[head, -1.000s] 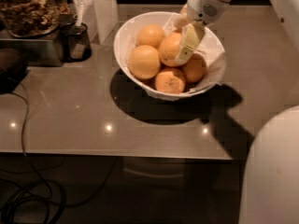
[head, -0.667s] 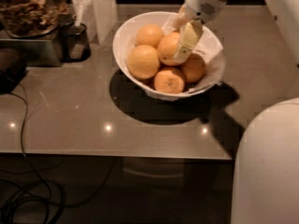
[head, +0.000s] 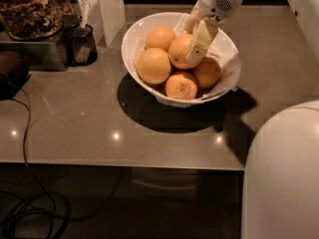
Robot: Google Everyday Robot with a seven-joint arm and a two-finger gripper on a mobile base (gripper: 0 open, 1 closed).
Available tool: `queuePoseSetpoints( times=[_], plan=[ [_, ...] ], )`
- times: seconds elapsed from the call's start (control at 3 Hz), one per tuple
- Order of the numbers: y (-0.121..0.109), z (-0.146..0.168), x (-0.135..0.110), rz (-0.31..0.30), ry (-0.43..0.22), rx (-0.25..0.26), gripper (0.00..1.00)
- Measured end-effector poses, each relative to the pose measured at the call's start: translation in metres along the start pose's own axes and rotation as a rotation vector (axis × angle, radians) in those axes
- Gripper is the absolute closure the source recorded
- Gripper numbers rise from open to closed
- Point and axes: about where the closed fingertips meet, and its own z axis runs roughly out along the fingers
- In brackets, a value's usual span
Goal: Pick orange from white bowl
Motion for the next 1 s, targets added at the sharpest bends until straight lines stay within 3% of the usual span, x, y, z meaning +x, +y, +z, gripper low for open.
queuePoseSetpoints(
  times=[0.33, 0.67, 1.0],
  plan=[
    [0.016, -0.025, 0.005, 0.025, -0.033, 0.063, 0.87],
    [0.052, -0.024, 0.012, 0.054, -0.07, 0.037, 0.85],
    [0.051, -0.027, 0.01, 0.054, -0.07, 0.036, 0.78]
  ],
)
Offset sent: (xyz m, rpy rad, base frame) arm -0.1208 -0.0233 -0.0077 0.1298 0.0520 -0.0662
